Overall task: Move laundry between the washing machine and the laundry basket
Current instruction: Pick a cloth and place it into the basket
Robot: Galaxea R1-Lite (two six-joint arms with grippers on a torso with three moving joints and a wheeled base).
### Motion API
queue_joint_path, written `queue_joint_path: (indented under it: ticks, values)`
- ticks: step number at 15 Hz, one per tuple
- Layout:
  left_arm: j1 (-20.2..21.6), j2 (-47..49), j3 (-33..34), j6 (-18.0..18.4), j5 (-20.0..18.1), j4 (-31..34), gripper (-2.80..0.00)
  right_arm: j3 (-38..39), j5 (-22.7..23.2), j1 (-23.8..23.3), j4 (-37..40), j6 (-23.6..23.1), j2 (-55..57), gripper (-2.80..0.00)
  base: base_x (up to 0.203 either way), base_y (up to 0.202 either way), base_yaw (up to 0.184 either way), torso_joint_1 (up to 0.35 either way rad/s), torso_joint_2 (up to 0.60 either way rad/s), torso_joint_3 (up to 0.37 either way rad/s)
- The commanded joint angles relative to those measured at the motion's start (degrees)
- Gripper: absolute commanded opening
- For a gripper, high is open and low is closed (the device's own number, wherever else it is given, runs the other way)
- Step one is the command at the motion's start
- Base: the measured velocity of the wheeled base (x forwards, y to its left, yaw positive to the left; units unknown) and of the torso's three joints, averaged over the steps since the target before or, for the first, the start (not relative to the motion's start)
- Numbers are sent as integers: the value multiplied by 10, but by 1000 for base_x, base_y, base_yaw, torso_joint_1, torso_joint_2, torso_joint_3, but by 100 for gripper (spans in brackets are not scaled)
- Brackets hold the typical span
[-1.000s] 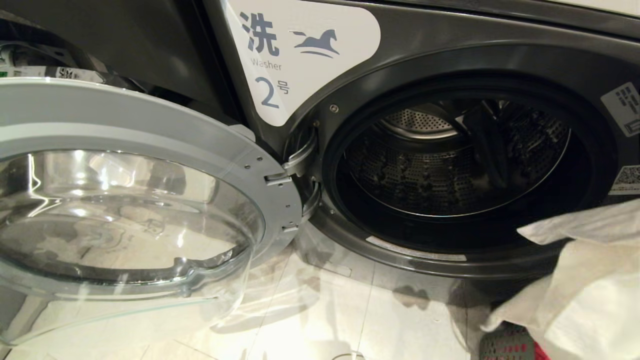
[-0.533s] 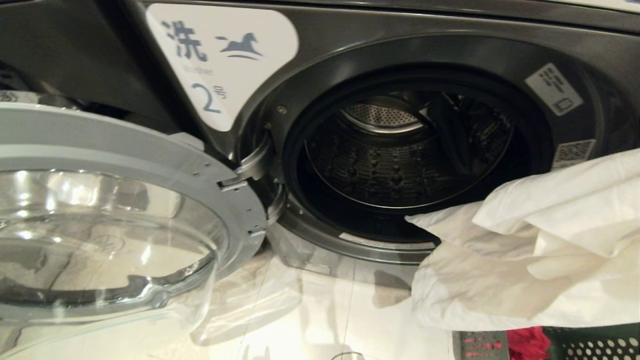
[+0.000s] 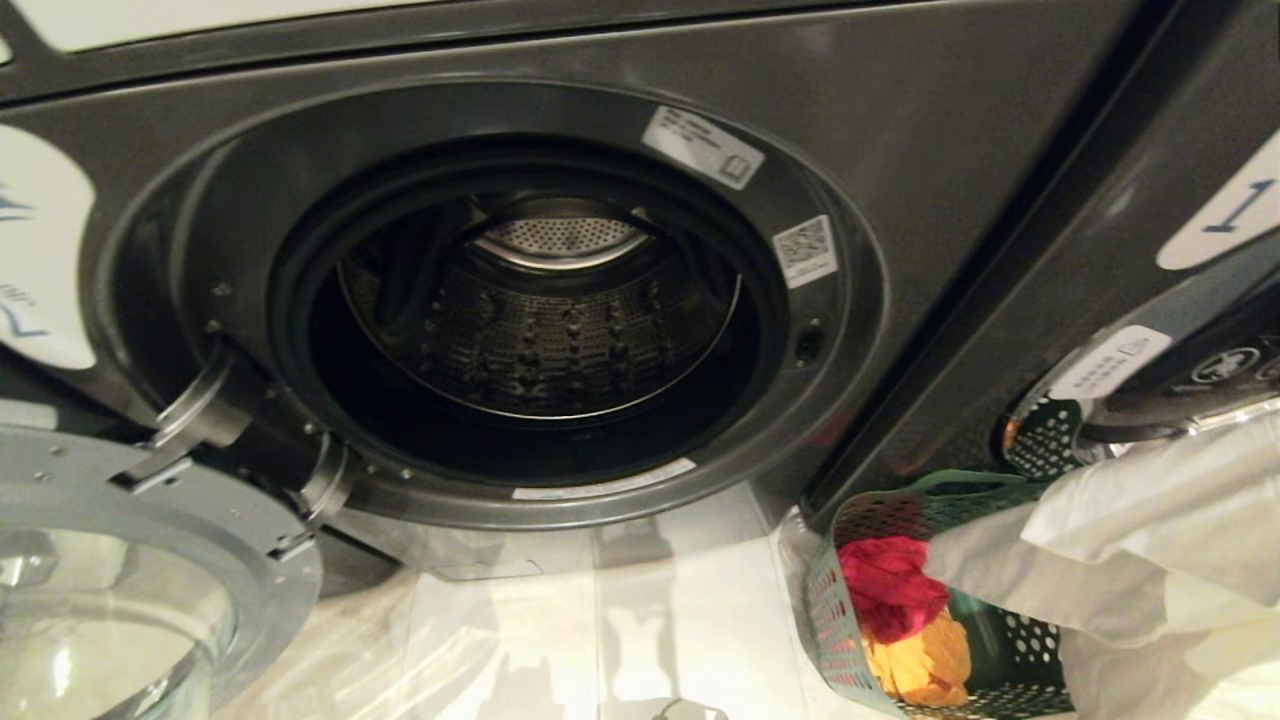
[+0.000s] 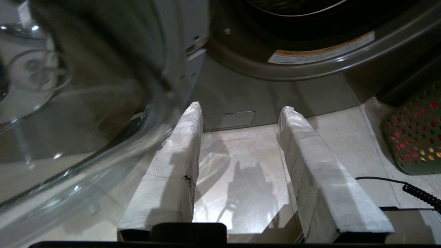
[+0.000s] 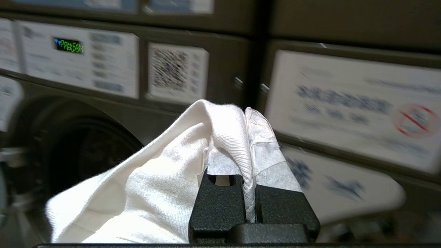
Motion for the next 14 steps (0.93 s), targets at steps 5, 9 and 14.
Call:
queue_joint_path:
  ticks: [5, 9, 14]
  values:
    - [0, 0, 0, 1, 0, 0, -280, -5, -277, -10, 4, 47, 27, -280, -1, 3, -94, 2, 2, 2]
    - [0, 0, 0, 0, 0, 0, -280, -37, -400, -13, 67, 88, 57, -280, 0, 0, 0, 0, 0, 0]
    - [0, 0, 0, 0, 0, 0, -280, -134, -458, -13, 174, 168, 98, -280, 0, 0, 0, 0, 0, 0]
